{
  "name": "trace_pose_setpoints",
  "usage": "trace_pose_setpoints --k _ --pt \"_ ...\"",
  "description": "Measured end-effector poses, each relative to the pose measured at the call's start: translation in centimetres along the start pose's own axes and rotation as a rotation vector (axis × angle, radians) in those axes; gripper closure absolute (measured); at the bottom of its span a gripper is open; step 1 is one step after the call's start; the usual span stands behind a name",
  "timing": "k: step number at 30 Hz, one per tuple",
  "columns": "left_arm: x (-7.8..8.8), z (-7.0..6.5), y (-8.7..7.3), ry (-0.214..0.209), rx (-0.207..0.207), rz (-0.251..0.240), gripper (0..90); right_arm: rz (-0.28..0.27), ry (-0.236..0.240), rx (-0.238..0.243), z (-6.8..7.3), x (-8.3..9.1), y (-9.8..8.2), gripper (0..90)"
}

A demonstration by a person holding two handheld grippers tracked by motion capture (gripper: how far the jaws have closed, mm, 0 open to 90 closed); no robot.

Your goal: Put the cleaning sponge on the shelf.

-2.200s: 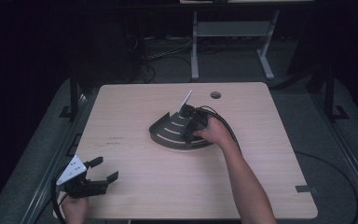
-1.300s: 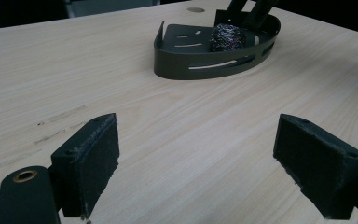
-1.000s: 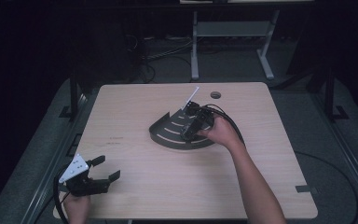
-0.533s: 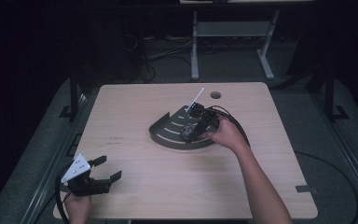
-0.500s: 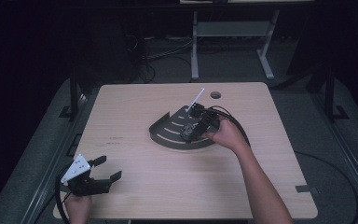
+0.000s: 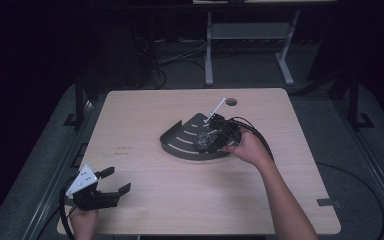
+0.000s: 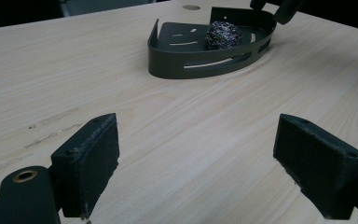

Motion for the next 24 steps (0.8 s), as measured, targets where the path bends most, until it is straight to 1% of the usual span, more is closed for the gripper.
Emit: trace_pose_setpoints --k 11,12,14,16,18,24 --pt "0.0 0.0 0.0 0.001 0.0 0.0 13.7 -0.01 0.004 -0.007 0.2 0.0 -1.1 18.7" --pt "0.0 0.0 0.0 0.0 -0.002 0.002 13.7 -0.002 0.003 -0.008 0.2 0.1 -1.3 18.7" --pt "0.0 0.0 0.0 0.001 -0.002 0.002 13.7 -0.001 -0.002 0.004 0.4 0.2 -1.5 18.7" --pt "0.0 0.0 0.0 0.0 -0.002 0.001 13.7 -0.001 -0.001 0.003 0.4 0.3 -1.6 18.7" --pt "0.0 0.0 0.0 0.0 -0.002 0.002 13.7 -0.011 0.001 0.004 0.4 0.6 -1.8 18.7" --pt "0.0 0.0 0.0 0.0 -0.004 0.004 13.7 -0.012 -0.001 0.001 0.6 1.0 -2.5 18.7"
Point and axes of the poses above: each handheld gripper's, and its own axes: x roughly backward along the jaws, y roughly out of its top, z roughly to its left, the point moved 3 cm from there along -x, roughly forward along the jaws, and after that the axes turned 6 degrees about -x, right-handed, at the moved point
